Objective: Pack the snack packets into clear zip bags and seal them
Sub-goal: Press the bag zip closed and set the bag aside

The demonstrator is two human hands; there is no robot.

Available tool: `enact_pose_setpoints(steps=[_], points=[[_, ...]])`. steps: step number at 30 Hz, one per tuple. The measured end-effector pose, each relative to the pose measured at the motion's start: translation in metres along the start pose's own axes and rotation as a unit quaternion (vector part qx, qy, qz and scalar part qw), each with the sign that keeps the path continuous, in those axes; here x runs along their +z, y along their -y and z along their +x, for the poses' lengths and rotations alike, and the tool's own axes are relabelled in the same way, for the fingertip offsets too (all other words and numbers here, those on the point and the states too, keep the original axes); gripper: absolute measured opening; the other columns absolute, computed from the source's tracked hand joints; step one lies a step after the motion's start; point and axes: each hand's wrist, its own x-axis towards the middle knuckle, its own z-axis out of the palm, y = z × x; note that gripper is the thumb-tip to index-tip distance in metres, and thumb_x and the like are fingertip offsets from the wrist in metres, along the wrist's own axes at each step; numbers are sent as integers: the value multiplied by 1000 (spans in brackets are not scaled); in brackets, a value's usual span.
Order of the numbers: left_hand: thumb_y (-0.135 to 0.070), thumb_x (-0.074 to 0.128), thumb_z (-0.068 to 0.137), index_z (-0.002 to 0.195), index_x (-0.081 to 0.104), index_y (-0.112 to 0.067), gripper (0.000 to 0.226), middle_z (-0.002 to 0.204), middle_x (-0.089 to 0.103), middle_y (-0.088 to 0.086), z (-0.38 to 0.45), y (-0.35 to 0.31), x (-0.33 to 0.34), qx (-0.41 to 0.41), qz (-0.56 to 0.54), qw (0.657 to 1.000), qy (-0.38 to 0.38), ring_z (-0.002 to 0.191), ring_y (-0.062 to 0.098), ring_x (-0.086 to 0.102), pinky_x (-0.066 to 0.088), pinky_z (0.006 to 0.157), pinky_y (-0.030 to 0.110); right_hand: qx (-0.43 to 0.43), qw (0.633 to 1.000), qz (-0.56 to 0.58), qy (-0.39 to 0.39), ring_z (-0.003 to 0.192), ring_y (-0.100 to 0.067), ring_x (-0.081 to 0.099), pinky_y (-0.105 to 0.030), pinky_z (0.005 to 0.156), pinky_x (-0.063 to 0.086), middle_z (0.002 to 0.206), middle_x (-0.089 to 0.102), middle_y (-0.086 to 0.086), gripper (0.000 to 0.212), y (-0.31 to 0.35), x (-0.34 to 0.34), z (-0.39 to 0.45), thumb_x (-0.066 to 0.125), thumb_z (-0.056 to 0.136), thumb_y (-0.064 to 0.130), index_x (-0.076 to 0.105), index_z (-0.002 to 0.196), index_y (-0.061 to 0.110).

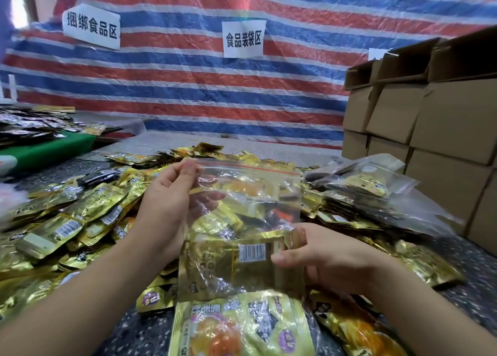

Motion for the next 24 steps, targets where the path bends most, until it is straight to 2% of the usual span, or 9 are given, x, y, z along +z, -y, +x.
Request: enact_pose_setpoints(steps=[5, 8, 11, 13, 15, 17, 19, 21, 24], points=[[-57, 40, 94, 117, 59, -18, 48, 111, 67, 16, 5, 3, -4, -28, 21, 999, -12, 74, 26, 74, 56, 54, 29, 14, 996, 40, -76, 87, -25, 72, -33, 72, 59, 104, 73, -18, 27, 2, 3, 0, 71, 82, 5, 67, 109, 3], [-58, 32, 100, 120, 56, -23, 46, 104, 72, 5, 8, 3, -3, -36, 43, 998, -35, 78, 24, 75, 55, 61, 35, -7, 985, 105, -133, 79, -23, 71, -32, 66, 60, 99, 73, -16, 39, 9, -3, -3, 69, 78, 7, 62, 115, -2], [-52, 31, 103, 123, 54, -24, 42, 109, 70, 2, 7, 5, 1, -25, 80, 995, -53, 81, 22, 75, 58, 72, 42, -58, 947, 204, -240, 67, -16, 73, -26, 53, 57, 82, 75, -10, 20, 21, -21, -3, 62, 85, 9, 65, 103, 0], [-47, 32, 104, 124, 53, -22, 39, 110, 69, 3, 6, 6, 3, -13, 96, 994, -56, 78, 20, 75, 59, 74, 41, -113, 896, 291, -317, 69, -16, 74, -29, 58, 61, 81, 76, -10, 13, 36, -46, 1, 54, 96, 7, 65, 97, 1], [-44, 33, 104, 124, 52, -20, 37, 108, 69, 3, 6, 6, 3, -15, 100, 993, -54, 73, 17, 74, 60, 64, 34, -169, 834, 364, -379, 68, -16, 71, -30, 64, 61, 81, 73, -9, 14, 55, -74, 6, 51, 100, 7, 62, 93, 3], [-42, 34, 105, 123, 51, -18, 35, 106, 69, 4, 7, 7, 2, -20, 107, 993, -55, 69, 16, 74, 58, 56, 29, -193, 804, 384, -412, 79, -18, 68, -36, 70, 58, 92, 70, -9, 16, 67, -96, 14, 48, 103, 13, 61, 99, 6], [-39, 37, 105, 120, 53, -18, 31, 107, 69, 6, 6, 8, 1, -22, 119, 991, -58, 68, 18, 73, 56, 53, 28, -152, 813, 351, -440, 107, -25, 65, -40, 92, 53, 120, 65, -15, 22, 61, -114, 20, 43, 106, 16, 58, 118, 7], [-38, 39, 104, 114, 55, -21, 25, 107, 69, 7, 5, 10, 1, -23, 130, 990, -52, 66, 19, 72, 55, 52, 28, -83, 832, 296, -463, 130, -30, 51, -38, 113, 37, 142, 51, -21, 32, 47, -125, 23, 37, 107, 12, 49, 135, 3], [-36, 39, 105, 110, 57, -22, 24, 105, 69, 7, 6, 11, 2, -25, 145, 988, -43, 63, 20, 70, 54, 48, 27, -49, 845, 254, -467, 133, -34, 48, -36, 113, 38, 145, 45, -28, 40, 36, -130, 24, 35, 106, 8, 38, 144, -8]])
